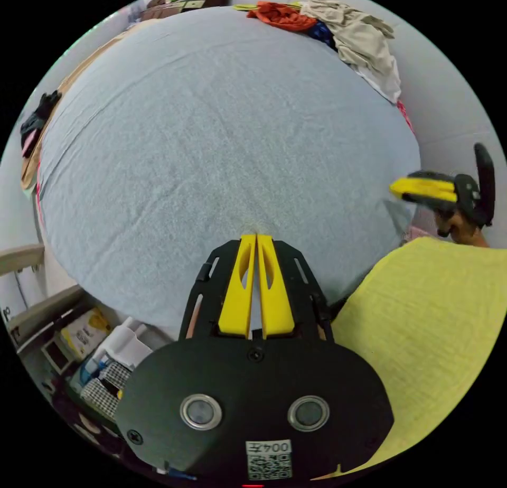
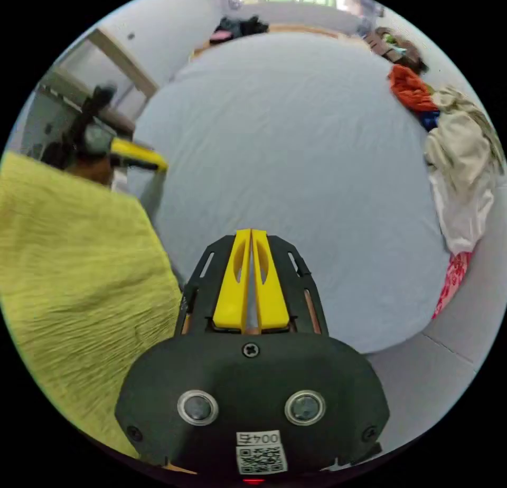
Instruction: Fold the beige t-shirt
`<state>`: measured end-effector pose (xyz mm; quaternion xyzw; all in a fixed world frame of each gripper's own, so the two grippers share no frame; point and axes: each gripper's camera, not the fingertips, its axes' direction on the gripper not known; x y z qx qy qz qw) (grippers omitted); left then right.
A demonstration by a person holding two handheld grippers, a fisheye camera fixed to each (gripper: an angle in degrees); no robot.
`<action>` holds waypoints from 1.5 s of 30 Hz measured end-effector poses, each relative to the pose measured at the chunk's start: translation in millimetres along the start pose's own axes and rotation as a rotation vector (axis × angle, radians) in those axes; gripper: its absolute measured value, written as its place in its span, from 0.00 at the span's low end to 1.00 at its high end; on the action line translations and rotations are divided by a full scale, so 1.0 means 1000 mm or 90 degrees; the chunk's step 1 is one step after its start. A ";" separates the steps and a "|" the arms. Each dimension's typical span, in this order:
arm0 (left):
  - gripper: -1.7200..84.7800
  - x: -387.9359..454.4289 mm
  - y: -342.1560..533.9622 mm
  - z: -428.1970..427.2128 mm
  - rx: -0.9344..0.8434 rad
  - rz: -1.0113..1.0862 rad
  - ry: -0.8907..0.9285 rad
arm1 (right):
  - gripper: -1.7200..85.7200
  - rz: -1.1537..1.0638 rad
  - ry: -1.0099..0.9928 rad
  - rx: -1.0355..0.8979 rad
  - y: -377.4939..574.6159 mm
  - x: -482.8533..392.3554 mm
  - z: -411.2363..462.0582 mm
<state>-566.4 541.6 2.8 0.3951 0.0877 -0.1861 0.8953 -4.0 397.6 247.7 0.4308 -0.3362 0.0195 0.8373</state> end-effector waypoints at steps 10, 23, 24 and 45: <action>0.02 0.023 -0.073 0.025 -0.029 -0.110 0.015 | 0.18 0.357 -0.143 0.414 -0.094 0.363 -0.185; 0.02 0.042 -0.121 0.053 -0.006 -0.149 0.034 | 0.01 0.318 -0.181 0.444 -0.080 0.369 -0.175; 0.02 0.043 -0.124 0.055 -0.005 -0.144 0.036 | 0.01 0.297 -0.186 0.435 -0.074 0.354 -0.171; 0.08 0.054 -0.138 0.080 -0.028 -0.016 0.160 | 0.09 0.254 -0.008 -0.132 0.075 0.169 0.068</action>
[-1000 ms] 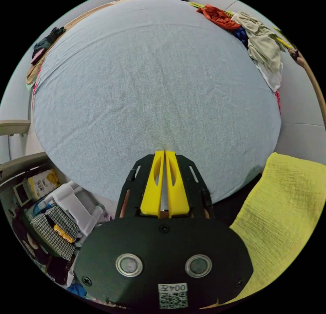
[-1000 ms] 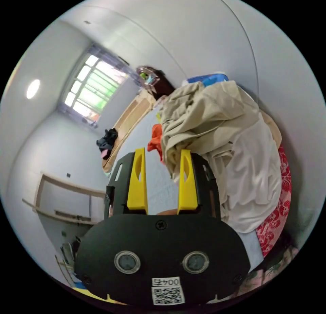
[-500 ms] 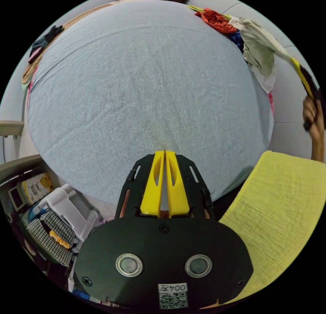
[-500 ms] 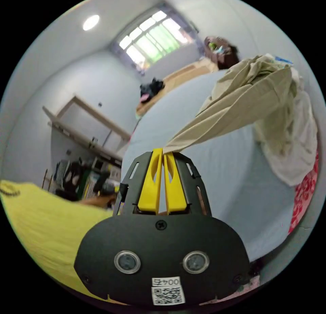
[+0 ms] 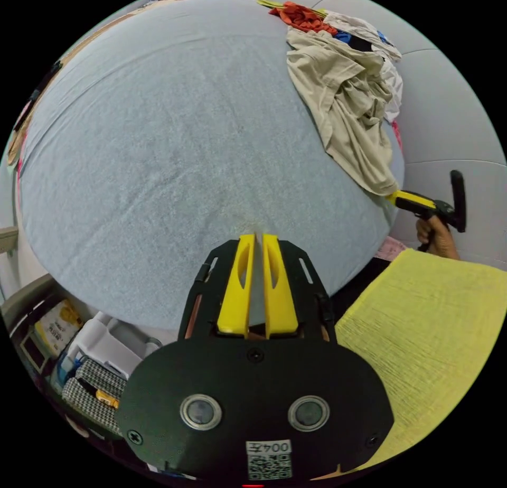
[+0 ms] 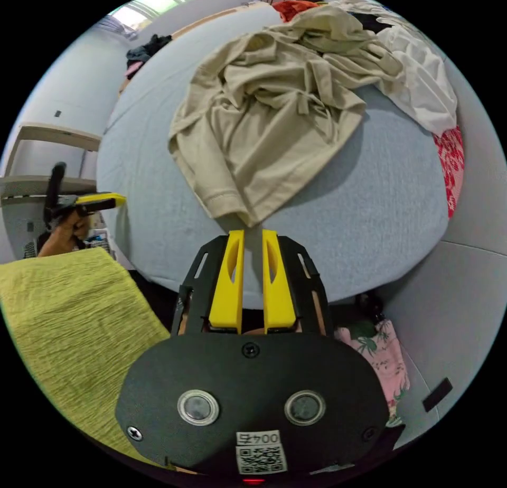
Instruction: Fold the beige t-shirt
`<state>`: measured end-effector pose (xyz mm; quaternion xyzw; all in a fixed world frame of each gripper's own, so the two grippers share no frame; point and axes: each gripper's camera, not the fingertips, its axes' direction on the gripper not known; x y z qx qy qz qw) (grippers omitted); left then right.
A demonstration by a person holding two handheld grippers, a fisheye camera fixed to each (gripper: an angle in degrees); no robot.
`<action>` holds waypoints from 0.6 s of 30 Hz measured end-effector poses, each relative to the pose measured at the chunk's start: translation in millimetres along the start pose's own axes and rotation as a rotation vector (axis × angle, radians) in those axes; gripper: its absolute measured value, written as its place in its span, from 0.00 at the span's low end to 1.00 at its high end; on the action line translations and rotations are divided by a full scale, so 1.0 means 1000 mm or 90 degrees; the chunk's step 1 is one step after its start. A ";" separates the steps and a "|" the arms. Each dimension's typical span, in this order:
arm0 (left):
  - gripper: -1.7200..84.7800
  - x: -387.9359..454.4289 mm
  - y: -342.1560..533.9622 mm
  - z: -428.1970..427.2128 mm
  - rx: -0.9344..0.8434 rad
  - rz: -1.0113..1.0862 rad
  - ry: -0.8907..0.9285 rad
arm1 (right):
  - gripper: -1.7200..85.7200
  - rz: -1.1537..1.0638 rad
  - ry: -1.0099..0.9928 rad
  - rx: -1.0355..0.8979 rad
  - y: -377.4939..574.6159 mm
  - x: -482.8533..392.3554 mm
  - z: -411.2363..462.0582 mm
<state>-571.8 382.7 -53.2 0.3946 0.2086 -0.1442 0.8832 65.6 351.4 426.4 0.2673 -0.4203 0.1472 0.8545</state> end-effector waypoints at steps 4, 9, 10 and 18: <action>0.11 0.037 -0.016 -0.022 0.072 0.074 -0.038 | 0.07 -0.010 0.061 0.005 -0.007 -0.014 0.010; 0.14 0.122 -0.091 -0.029 0.129 0.191 -0.098 | 0.06 -0.024 0.070 0.002 -0.015 -0.024 0.018; 0.14 0.131 -0.100 -0.027 0.130 0.199 -0.107 | 0.07 -0.028 0.066 0.003 -0.016 -0.025 0.019; 0.16 0.217 -0.161 0.019 0.098 0.262 -0.246 | 0.09 -0.028 0.015 0.001 -0.027 -0.027 0.026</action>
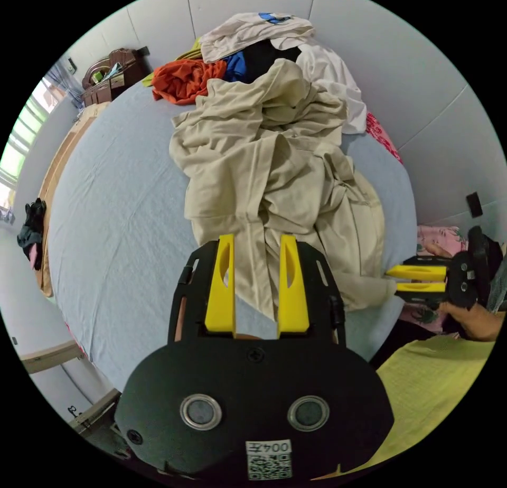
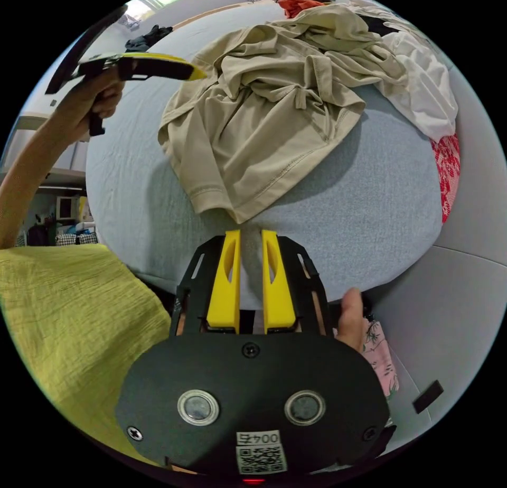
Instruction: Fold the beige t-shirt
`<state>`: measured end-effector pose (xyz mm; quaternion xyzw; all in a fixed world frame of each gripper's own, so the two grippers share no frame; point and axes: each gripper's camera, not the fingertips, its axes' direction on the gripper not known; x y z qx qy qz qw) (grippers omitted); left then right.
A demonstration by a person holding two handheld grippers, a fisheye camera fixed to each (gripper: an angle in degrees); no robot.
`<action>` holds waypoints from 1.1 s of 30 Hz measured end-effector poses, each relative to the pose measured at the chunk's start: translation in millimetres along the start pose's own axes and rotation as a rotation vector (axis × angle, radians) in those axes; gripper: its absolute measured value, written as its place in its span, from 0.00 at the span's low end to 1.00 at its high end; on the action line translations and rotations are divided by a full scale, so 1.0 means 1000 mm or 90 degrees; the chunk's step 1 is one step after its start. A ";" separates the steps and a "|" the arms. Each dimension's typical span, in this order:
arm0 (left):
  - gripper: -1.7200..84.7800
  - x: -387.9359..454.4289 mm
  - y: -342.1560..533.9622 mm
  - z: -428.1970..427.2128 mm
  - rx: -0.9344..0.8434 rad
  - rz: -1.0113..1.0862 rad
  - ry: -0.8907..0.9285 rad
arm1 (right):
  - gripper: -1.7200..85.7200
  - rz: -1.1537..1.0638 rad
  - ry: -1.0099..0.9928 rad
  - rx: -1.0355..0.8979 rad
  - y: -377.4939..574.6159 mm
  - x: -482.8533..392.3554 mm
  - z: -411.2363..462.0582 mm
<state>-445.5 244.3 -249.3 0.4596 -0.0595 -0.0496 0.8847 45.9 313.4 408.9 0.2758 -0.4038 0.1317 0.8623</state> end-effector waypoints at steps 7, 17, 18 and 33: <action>0.16 0.016 -0.014 0.006 -0.031 -0.019 -0.011 | 0.10 -0.038 -0.005 -0.008 -0.014 -0.006 0.004; 0.11 0.029 -0.011 -0.007 -0.045 -0.032 -0.023 | 0.10 -0.072 0.004 -0.019 -0.039 -0.008 0.002; 0.11 0.028 -0.011 -0.008 -0.051 -0.034 -0.007 | 0.10 -0.073 0.005 -0.021 -0.041 -0.008 0.002; 0.05 0.020 0.034 -0.093 -0.013 -0.039 -0.014 | 0.05 -0.032 0.014 -0.037 -0.089 0.012 -0.020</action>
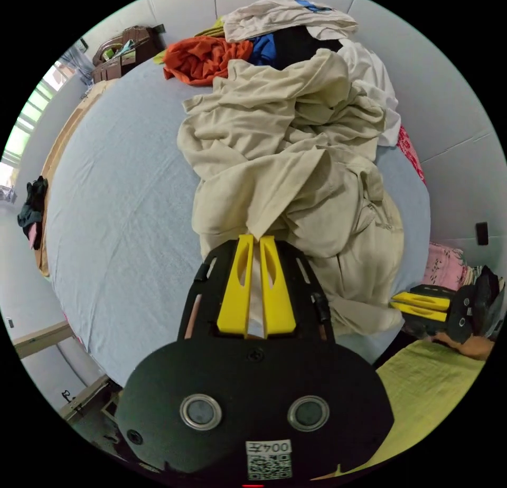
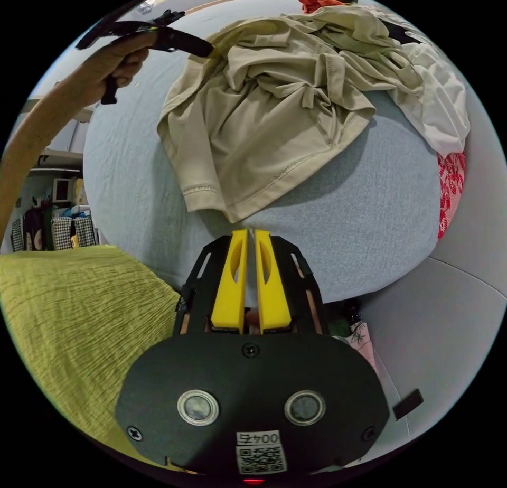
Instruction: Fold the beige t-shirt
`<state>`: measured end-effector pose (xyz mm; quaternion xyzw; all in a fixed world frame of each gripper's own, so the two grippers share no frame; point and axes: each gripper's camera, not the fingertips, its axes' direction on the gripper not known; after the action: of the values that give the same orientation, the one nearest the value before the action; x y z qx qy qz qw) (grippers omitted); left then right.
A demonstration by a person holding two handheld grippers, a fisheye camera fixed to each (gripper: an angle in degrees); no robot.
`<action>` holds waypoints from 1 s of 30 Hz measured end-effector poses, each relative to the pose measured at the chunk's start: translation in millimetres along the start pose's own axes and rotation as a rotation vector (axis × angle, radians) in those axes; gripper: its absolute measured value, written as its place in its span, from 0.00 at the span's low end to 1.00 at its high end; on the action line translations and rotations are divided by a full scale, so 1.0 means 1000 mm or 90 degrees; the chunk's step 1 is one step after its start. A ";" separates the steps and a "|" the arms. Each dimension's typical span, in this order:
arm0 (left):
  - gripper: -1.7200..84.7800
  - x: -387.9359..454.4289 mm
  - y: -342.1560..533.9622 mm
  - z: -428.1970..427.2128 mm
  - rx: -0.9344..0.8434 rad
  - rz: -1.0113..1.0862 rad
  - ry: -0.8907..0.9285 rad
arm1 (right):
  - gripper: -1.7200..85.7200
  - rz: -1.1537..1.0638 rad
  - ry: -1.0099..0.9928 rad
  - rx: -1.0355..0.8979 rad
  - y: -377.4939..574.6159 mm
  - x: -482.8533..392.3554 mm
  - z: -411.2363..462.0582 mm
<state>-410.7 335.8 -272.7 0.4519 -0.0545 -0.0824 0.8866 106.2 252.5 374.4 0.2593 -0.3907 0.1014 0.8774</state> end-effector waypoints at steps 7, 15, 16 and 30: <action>0.04 -0.051 0.100 -0.154 0.198 -0.070 0.050 | 0.08 0.070 -0.100 0.093 -0.005 0.038 -0.040; 0.04 -0.083 0.240 -0.322 0.352 -0.121 0.089 | 0.21 0.133 -0.178 0.220 -0.026 0.066 -0.088; 0.04 -0.085 0.246 -0.329 0.360 -0.123 0.093 | 0.22 0.139 -0.158 0.217 -0.035 0.065 -0.089; 0.04 -0.114 0.312 -0.424 0.387 -0.122 0.075 | 0.14 0.185 0.056 0.208 -0.130 0.064 -0.139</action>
<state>-419.2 874.5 -270.8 0.7029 0.0175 -0.1190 0.7010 286.5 215.0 294.7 0.3341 -0.3640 0.3002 0.8160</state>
